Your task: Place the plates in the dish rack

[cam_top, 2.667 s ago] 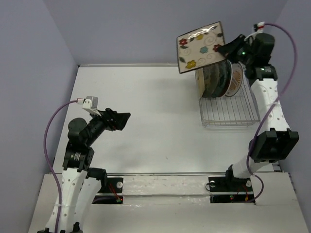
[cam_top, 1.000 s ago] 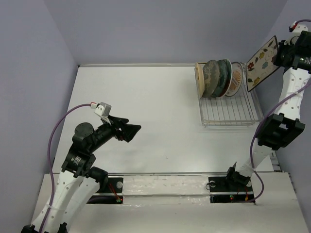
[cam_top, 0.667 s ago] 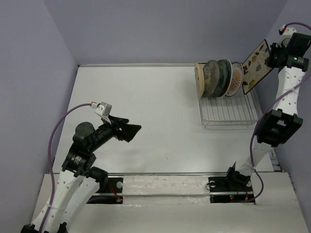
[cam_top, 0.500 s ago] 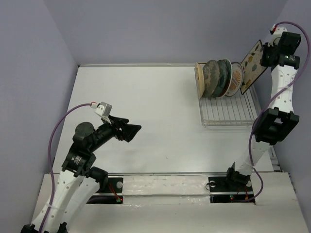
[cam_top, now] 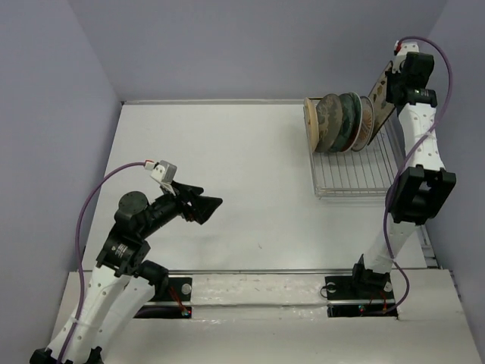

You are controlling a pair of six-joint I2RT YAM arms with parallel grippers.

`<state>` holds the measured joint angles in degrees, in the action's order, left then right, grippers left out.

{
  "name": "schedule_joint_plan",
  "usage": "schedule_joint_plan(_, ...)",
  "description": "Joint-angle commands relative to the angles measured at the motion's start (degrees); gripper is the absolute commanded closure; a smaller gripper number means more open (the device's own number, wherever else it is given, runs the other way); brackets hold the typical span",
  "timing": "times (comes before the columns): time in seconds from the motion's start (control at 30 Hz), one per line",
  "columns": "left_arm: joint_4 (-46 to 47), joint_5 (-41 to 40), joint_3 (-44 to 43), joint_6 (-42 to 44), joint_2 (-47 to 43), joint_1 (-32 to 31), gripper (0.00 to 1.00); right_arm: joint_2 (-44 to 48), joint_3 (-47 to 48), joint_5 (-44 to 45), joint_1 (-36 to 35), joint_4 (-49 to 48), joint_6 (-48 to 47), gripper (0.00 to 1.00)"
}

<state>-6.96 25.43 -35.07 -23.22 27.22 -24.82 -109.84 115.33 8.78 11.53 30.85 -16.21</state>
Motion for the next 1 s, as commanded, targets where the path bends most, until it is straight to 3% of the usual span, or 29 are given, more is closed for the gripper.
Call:
schedule_joint_plan(0.0,1.25,1.03,-0.26,0.28,-0.24,-0.41,0.01,6.39,-3.33,4.66,-0.19,-17.22,-2.42,0.93)
schedule_joint_plan(0.23,1.25,1.11,-0.26,0.28,0.11,-0.32,0.01,10.25,-13.45,10.21,-0.19,-26.36,-4.97,0.93)
schedule_joint_plan(0.43,1.34,1.02,-0.17,0.2,0.37,-0.32,0.01,11.31,-14.52,16.09,-4.32,-34.7,-7.69,0.93)
schedule_joint_plan(0.97,1.51,1.02,0.0,0.11,0.46,0.56,0.01,12.9,-11.71,14.52,-4.32,-35.51,-14.55,0.93)
